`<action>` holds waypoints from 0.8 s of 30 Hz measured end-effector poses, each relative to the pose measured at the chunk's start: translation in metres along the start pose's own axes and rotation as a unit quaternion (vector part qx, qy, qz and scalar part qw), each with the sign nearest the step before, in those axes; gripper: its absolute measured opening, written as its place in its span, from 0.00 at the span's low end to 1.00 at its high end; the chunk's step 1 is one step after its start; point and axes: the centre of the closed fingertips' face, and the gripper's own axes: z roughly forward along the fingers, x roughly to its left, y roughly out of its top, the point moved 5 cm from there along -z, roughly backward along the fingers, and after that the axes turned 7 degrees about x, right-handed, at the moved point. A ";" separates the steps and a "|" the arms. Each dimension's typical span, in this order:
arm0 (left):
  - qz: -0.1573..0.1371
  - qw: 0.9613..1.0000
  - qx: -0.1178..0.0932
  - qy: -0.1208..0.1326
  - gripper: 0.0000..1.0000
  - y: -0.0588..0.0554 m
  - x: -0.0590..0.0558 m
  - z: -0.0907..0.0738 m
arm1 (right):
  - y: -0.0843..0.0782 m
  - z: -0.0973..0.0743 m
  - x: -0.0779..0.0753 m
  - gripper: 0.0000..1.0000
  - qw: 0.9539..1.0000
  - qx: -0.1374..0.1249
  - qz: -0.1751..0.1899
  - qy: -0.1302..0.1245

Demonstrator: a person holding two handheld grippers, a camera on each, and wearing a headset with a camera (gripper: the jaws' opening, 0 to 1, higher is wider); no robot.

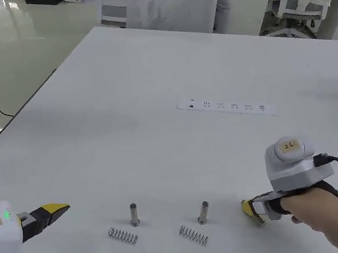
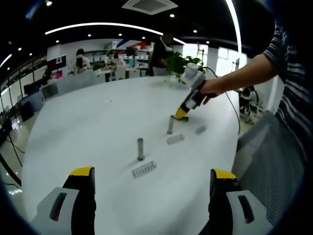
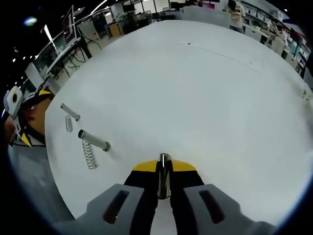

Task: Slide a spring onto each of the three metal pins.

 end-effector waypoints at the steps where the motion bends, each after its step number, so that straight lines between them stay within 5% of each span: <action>1: 0.000 1.000 0.000 -0.001 0.94 0.000 -0.001 0.000 | 0.000 -0.001 -0.001 0.04 1.000 0.000 0.005 0.001; 24: 0.006 1.000 -0.001 -0.005 0.94 0.004 -0.005 0.004 | -0.007 -0.029 0.003 0.04 0.997 -0.080 0.010 0.013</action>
